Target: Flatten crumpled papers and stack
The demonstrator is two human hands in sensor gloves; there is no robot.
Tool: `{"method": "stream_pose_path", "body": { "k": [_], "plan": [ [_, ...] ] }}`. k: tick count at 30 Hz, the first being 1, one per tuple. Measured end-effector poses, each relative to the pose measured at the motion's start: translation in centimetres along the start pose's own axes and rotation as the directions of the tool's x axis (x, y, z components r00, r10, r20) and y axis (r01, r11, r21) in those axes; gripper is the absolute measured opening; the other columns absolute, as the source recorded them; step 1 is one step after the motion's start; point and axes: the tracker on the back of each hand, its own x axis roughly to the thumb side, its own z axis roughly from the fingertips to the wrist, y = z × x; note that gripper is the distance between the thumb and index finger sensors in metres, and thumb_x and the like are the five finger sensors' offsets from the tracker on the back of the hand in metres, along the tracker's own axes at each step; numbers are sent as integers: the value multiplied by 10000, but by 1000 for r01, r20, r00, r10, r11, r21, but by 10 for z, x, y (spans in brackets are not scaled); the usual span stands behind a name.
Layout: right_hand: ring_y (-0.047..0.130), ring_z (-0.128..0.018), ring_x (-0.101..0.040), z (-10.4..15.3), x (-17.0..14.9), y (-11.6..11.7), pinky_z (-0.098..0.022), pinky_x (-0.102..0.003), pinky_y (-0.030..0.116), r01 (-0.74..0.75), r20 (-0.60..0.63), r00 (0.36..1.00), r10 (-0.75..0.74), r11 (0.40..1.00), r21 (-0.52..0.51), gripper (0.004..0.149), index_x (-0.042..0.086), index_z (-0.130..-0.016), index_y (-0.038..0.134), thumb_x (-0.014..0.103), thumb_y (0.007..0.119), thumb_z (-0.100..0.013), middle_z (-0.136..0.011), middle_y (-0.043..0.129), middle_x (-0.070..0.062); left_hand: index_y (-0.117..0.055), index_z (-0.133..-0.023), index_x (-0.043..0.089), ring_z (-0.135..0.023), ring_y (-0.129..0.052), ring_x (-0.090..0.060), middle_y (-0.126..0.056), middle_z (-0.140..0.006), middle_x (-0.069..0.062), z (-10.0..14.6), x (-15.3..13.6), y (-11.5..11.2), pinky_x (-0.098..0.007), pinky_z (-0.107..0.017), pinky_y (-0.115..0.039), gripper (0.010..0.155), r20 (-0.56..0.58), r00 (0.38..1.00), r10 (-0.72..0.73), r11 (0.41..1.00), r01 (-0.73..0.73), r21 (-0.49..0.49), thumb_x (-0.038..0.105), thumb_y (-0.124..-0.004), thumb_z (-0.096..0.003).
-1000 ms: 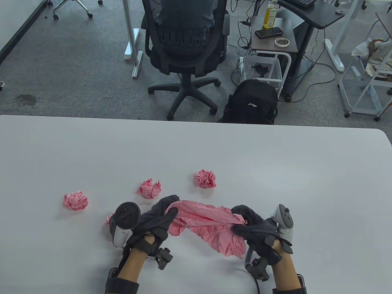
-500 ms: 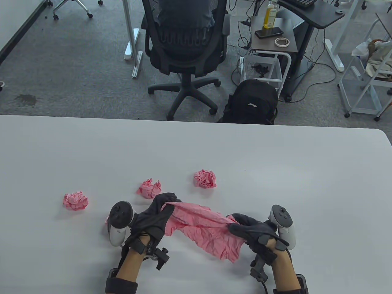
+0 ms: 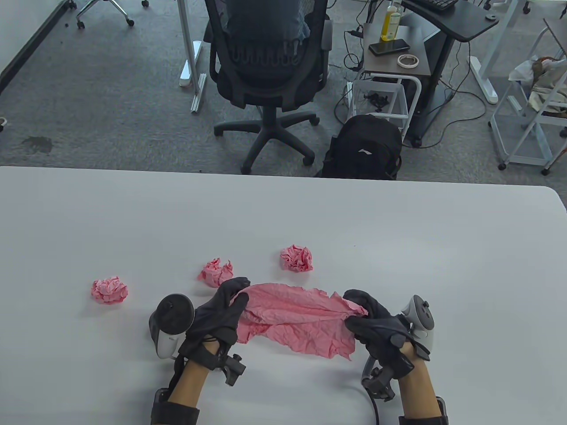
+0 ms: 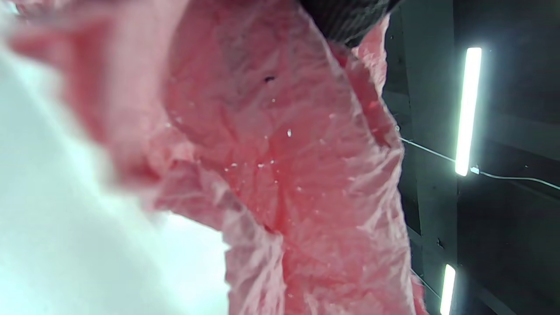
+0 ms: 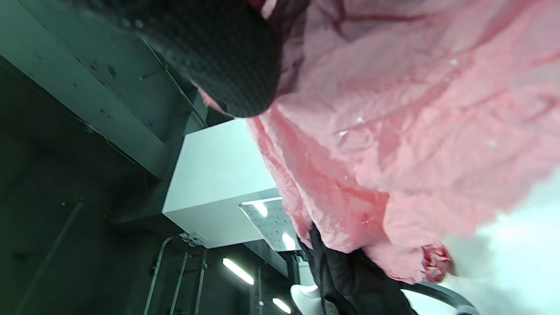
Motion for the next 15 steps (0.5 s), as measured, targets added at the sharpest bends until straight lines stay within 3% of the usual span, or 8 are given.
{"method": "stream_pose_path", "body": {
  "k": [3, 6, 10, 12, 15],
  "plan": [
    [844, -629, -290, 1, -2, -1, -544, -570, 682, -86, -84, 993, 84, 996, -25, 658, 88, -1044, 503, 232, 850, -503, -779, 750, -39, -610, -1055, 335, -637, -991, -133, -875, -826, 90, -2, 0, -1, -414, -636, -787, 482, 20, 999, 43, 998, -42, -39, 438, -704, -594],
    [852, -606, -284, 2, -4, -3, -534, -569, 688, -94, -86, 992, 89, 994, -61, 497, 135, -980, 676, 305, 816, -535, -734, 770, -25, -611, -1062, 328, -639, -984, -149, -868, -833, 75, -2, -1, -4, -428, -634, -778, 493, 9, 998, 66, 995, -66, -72, 435, -712, -592],
    [686, -872, -512, 3, -1, -4, -574, -611, 646, -15, 41, 999, 20, 992, -129, 415, 211, -954, 692, 336, 762, -565, -1013, 631, -217, -675, -1029, 309, -529, -1026, -135, -920, -762, 66, -2, -2, -3, -409, -564, -831, 487, -23, 1000, -21, 999, 20, -33, 445, -759, -569],
    [833, -779, -489, 2, -1, -3, -497, -543, 768, -26, 36, 999, 31, 988, -149, 420, 211, -952, 680, 313, 756, -552, -972, 734, -222, -691, -1018, 303, -474, -1038, -117, -934, -734, 65, -2, -2, -4, -391, -529, -854, 481, -37, 996, -78, 996, 77, -36, 443, -765, -563],
    [1039, -500, -300, 5, -2, -7, -319, -373, 886, -40, -29, 999, 36, 985, -167, 446, 211, -963, 655, 273, 783, -541, -790, 916, -99, -728, -994, 282, -409, -1050, -110, -958, -690, 53, 0, -6, -1, -383, -487, -873, 476, -93, 995, -38, 998, 42, 41, 443, -784, -549]
  ]
}}
